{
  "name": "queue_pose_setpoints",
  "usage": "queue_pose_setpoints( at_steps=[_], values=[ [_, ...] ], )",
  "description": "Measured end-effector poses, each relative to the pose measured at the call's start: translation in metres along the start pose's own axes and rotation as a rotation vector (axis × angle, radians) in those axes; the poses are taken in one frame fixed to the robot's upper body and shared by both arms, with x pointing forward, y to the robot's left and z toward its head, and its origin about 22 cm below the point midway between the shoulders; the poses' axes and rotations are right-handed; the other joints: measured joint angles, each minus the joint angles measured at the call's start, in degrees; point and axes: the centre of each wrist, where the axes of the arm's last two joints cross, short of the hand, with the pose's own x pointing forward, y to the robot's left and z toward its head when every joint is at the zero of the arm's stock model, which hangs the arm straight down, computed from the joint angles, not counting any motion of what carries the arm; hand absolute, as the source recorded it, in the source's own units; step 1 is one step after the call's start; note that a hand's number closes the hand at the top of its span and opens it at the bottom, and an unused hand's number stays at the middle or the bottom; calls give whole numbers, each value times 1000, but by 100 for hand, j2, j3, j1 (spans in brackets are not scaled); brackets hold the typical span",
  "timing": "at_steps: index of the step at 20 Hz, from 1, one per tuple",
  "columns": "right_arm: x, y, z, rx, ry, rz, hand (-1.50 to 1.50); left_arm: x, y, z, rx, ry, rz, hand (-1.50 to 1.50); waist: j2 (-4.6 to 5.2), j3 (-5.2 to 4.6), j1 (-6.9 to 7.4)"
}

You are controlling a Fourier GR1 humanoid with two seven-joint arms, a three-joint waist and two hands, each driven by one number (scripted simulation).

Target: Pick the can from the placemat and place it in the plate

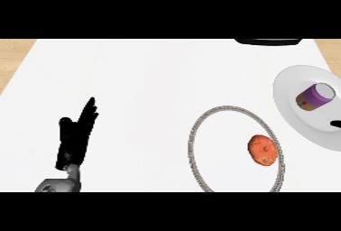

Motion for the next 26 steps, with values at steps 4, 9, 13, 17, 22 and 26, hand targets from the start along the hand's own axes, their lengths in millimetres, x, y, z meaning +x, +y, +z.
queue_pose_setpoints(
  at_steps=[4, 9, 13, 17, 22, 26],
  values=[
    [-4, 6, 2, -20, 16, 23, -150, 1, 3, -1, -5, 2, 2, 0, 0, -1, 0],
    [-5, -4, 7, -43, 36, 61, -150, -5, 1, 1, -7, -4, 1, 0, 8, 3, 11],
    [-10, -11, 16, -65, 58, 77, -150, -4, 1, 2, 0, -1, 0, 0, 15, 6, 24],
    [-12, -18, 23, -78, 77, 91, -150, -9, 3, 1, -2, 5, -1, 0, 18, 7, 21],
    [-14, -31, 33, -104, 95, 113, -150, -7, 3, -1, -4, -2, 2, 0, 22, 11, 26],
    [-17, -44, 45, -133, 89, 115, -150, -8, 4, -1, -9, -4, 3, 0, 29, 17, 26]
  ],
)
